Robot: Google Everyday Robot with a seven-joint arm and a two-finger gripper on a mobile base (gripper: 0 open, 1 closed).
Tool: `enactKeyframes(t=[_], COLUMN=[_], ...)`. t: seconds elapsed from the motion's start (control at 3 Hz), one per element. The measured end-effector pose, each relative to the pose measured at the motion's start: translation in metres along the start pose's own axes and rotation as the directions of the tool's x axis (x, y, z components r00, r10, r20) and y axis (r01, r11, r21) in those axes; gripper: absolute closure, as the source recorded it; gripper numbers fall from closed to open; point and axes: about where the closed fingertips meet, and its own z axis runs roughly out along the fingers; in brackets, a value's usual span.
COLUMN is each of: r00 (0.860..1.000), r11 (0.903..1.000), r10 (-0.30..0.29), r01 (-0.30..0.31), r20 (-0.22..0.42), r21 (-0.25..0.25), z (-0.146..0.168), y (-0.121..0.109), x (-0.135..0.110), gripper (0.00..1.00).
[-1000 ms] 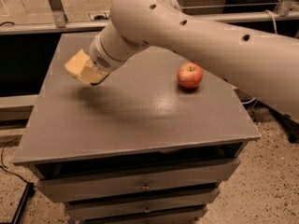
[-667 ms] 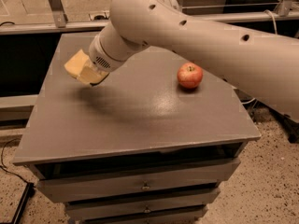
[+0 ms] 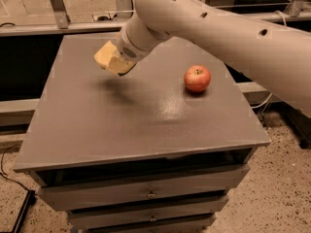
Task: Move sponge near orange
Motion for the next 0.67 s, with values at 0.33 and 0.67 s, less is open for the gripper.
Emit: enactKeyframes(t=[0.33, 0.67], r00=[0.999, 0.997], r11=[0.9985, 0.9959], r10=[0.008, 0.037], r01=[-0.006, -0.032], r20=[-0.038, -0.061], r21=[0.054, 0.084], z=[0.004, 0.017], y=[-0.039, -0.071], x=[0.020, 0.041], gripper=[1.00, 1.00])
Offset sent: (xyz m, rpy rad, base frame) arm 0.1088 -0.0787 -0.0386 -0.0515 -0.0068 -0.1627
